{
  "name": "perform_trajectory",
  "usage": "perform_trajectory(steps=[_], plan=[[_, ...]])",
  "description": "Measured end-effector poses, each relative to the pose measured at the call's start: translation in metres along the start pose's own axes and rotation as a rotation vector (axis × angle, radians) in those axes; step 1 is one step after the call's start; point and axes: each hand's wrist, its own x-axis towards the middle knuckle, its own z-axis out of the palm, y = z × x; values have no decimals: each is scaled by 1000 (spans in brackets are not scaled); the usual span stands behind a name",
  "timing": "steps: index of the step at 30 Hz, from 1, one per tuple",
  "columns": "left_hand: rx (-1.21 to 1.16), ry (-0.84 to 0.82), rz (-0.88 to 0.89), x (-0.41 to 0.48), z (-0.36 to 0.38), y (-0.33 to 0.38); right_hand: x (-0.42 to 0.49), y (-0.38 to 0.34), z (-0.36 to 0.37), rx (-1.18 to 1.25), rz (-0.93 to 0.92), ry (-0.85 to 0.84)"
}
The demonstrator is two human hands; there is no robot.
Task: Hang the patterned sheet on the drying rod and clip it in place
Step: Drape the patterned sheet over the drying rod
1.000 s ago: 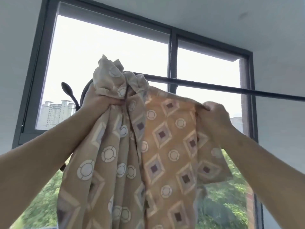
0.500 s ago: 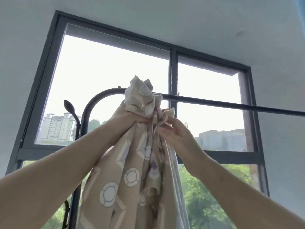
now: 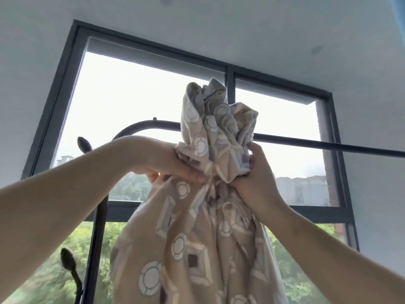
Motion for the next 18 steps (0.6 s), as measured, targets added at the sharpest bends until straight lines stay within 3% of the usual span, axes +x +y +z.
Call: perform_trajectory(steps=[2, 4, 7, 10, 13, 15, 17, 18], plan=[[81, 6, -37, -2, -7, 4, 10, -3, -3, -58, -36, 24], [-10, 108, 0, 3, -20, 6, 18, -6, -5, -126, -44, 57], [-547, 177, 64, 17, -44, 9, 29, -9, -9, -165, -50, 134], [-926, 384, 129, 27, -57, 21, 44, -17, -13, -131, -80, 204], [-957, 569, 364, 31, -60, 40, 66, -26, -14, -130, -147, 316], [-956, 633, 642, 26, -59, 54, 86, -33, -14, -133, -191, 410], [-731, 672, 876, 30, -61, 60, 109, -43, -11, -117, -267, 518], [-516, 763, 876, 34, -61, 60, 120, -48, -8, -107, -306, 567]])
